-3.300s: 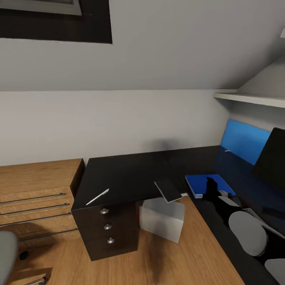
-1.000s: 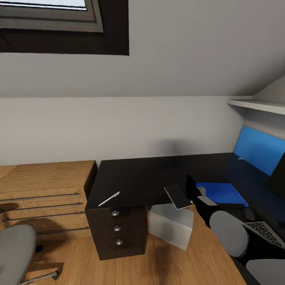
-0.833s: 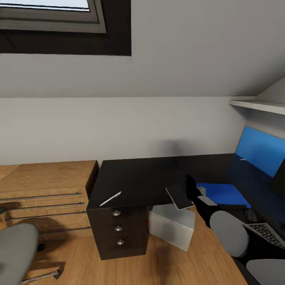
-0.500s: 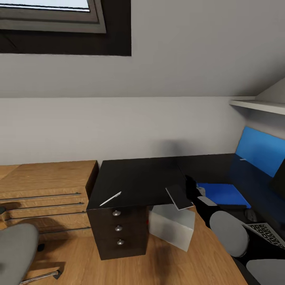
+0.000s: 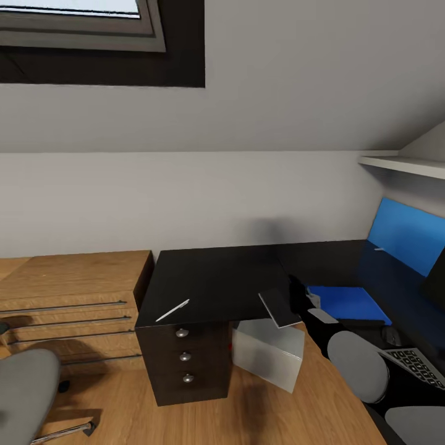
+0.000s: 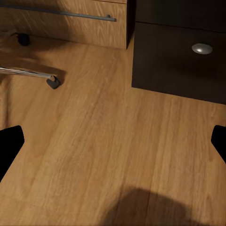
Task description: In the bedroom, organize the workspace by keeping the computer under the desk, ensuring the monitor is on the desk, placing the keyboard on the desk next to the monitor, placing the mouse on the desk next to the keyboard, moving the folder from the swivel chair onto the desk next to the mouse, stacking the notebook on top of the folder with the pen on top of the notebook, and positioning the swivel chair next to the desk.
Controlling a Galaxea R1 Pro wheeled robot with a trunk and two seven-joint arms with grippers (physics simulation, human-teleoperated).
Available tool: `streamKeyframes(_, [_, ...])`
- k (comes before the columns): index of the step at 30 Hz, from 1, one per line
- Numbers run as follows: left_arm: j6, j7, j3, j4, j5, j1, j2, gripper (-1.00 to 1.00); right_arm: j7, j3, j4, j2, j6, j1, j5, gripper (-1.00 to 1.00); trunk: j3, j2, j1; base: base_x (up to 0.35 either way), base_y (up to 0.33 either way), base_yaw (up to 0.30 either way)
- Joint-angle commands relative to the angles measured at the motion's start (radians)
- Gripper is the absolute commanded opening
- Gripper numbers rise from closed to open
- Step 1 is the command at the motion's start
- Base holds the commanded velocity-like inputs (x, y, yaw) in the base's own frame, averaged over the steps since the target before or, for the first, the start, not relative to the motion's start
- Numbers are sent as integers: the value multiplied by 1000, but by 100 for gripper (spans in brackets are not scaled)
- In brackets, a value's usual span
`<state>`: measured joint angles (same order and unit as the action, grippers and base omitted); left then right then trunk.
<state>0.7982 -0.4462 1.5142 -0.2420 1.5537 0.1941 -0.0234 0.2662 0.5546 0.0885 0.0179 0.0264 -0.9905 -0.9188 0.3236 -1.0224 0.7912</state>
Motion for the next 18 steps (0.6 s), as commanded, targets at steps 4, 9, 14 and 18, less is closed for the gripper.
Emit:
streamKeyframes(4, [2,-10,8,-3,2,1,-1,100,4,-1,-2,0,3,-1,9,100,1,-1,0,0,0,0])
streamKeyframes(9, [2,-11,6,-3,2,2,-1,100,4,-1,-2,0,4,1,18,100,1,-1,0,0,0,0])
streamKeyframes(14, [2,-11,3,-3,3,2,-2,100,3,-1,-2,-1,4,1,20,100,1,-1,0,0,0,0])
streamKeyframes(18, [2,-11,-14,-3,3,2,-3,100,2,-1,-3,-1,4,1,21,100,1,-1,0,0,0,0])
